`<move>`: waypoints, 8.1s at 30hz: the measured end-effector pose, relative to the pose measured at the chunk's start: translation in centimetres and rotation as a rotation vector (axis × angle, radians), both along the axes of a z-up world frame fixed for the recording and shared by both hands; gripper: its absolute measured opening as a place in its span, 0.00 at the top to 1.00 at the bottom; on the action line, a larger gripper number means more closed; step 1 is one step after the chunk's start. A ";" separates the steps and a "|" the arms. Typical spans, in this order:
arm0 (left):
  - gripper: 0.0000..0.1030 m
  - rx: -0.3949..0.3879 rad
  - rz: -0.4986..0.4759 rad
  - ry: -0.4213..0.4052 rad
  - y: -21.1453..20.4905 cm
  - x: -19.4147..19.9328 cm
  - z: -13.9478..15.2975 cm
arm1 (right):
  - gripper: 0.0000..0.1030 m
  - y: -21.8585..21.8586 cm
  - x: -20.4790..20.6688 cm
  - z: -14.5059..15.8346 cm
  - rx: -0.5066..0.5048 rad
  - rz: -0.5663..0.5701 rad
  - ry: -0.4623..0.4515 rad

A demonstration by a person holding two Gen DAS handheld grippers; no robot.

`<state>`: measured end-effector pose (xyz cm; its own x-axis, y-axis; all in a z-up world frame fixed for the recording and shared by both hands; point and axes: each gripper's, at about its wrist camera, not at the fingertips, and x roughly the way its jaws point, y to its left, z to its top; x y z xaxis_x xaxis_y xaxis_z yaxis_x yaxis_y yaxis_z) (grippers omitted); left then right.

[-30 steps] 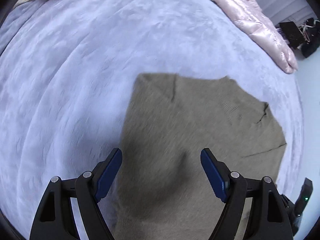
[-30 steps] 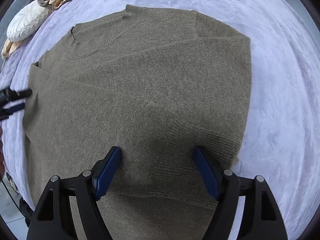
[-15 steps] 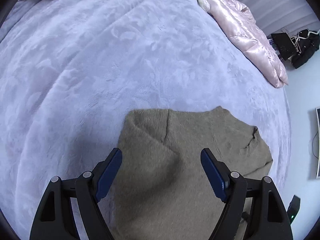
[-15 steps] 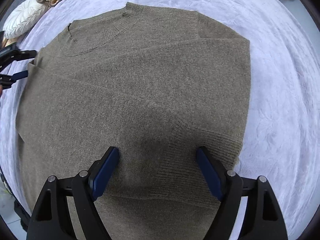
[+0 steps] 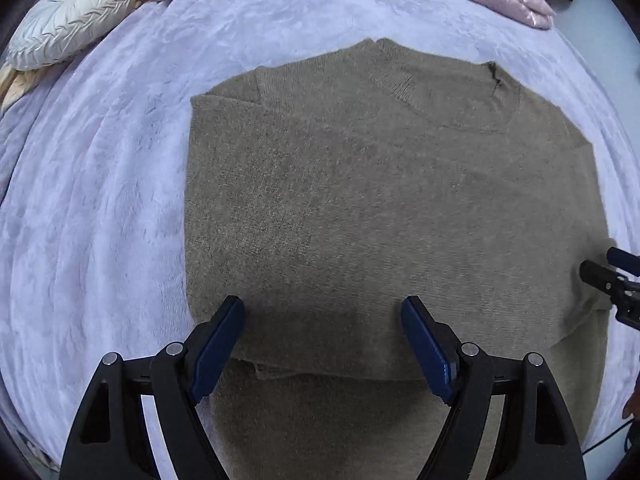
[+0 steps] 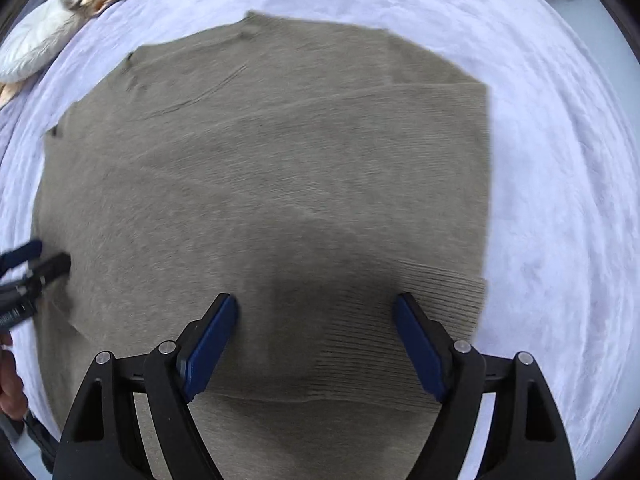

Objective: Fold small clothes
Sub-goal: 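Move both open grippers over the sweater body toward its ribbed hem, then close the left gripper on the ribbed hem while the right gripper grasps it too, then lift the hem with both grippers and fold it over the body toward the collar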

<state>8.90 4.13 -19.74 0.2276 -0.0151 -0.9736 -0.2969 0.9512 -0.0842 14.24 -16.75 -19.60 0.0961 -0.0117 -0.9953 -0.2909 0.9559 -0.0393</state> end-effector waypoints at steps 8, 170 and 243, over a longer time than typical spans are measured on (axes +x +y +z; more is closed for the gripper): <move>0.21 0.037 -0.024 0.070 -4.2 -4.1 -0.7 | 0.19 3.5 -4.8 2.2 0.047 0.133 -0.037; 0.90 -0.337 -0.039 -0.018 3.3 -34.1 7.6 | 0.88 -29.8 -37.7 16.4 0.506 -0.123 0.020; 0.90 -0.101 0.143 -0.045 4.7 -9.4 9.8 | 0.88 -23.3 -13.3 19.3 0.478 0.003 -0.090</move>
<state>-0.51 8.88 -9.93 0.2775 -0.0768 -0.9576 -0.4223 0.8856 -0.1934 0.90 -40.07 -0.27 0.1816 0.4453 -0.8768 -0.3095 0.8722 0.3789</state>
